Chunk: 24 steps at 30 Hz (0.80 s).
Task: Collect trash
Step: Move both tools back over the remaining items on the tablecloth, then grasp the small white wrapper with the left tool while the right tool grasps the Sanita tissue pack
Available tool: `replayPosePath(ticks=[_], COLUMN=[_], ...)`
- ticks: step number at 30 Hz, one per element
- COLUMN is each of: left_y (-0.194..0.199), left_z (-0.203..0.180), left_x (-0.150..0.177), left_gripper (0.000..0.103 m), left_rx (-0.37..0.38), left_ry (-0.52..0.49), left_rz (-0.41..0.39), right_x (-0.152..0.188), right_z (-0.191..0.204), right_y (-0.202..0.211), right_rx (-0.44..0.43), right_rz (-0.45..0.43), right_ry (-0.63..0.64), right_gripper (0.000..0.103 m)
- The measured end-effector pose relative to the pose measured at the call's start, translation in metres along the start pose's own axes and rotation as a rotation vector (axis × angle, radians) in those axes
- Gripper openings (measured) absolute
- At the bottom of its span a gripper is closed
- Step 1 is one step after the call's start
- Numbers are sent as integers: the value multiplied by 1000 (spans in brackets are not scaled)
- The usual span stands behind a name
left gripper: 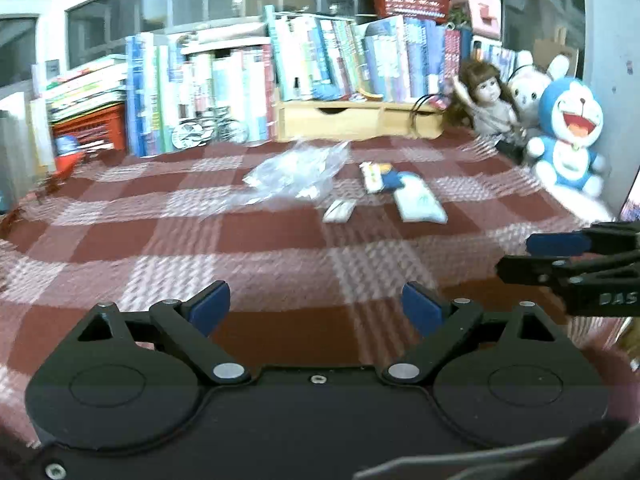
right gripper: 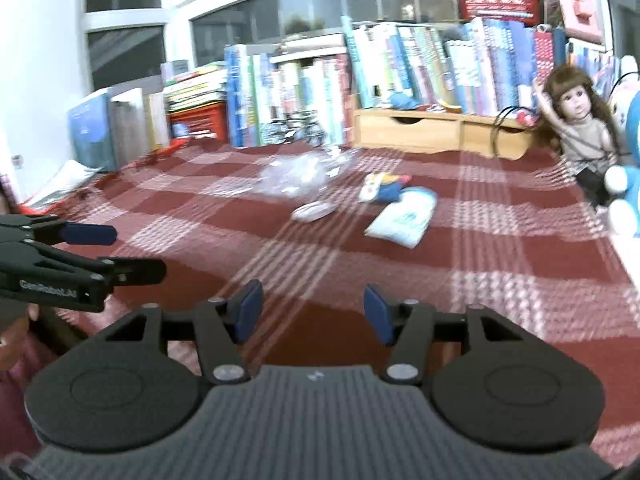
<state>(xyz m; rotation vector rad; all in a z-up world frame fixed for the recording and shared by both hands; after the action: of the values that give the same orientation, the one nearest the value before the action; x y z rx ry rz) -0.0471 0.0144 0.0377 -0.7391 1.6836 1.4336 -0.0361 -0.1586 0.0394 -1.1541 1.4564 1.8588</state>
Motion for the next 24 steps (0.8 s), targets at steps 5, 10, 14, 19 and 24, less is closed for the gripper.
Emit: replayPosePath(ticks=[5, 10, 14, 19, 24], left_y=[-69, -133, -174, -208, -220], left_z=[-9, -20, -25, -28, -27], left_x=[-28, -47, -56, -58, -57], left_gripper=[88, 82, 80, 67, 31], left_rx=[6, -48, -29, -46, -53], left_ry=[-1, -34, -13, -6, 4], left_rz=[8, 22, 59, 81, 89], right_x=[-21, -34, -42, -52, -55], right_z=[-32, -60, -73, -82, -84], right_y=[-46, -93, -124, -155, -183], right_rx=[66, 93, 105, 131, 156], right_rz=[48, 129, 174, 200, 237], right_ry=[-38, -148, -204, -232, -234], right_gripper=[76, 78, 80, 82, 82])
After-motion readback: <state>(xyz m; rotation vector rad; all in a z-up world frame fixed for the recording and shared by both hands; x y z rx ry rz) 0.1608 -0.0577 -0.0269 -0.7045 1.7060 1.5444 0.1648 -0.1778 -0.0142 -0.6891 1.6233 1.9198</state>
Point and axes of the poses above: each gripper's, at about its wrist camera, not at the fingertips, and y roughly against the way its jaws point, z to its left, x to its underside, the point moved 4 cm from there along -y, roughly the way its jaws point, and after that the axes turned 2 degrees about y, right-handed, at the moved point
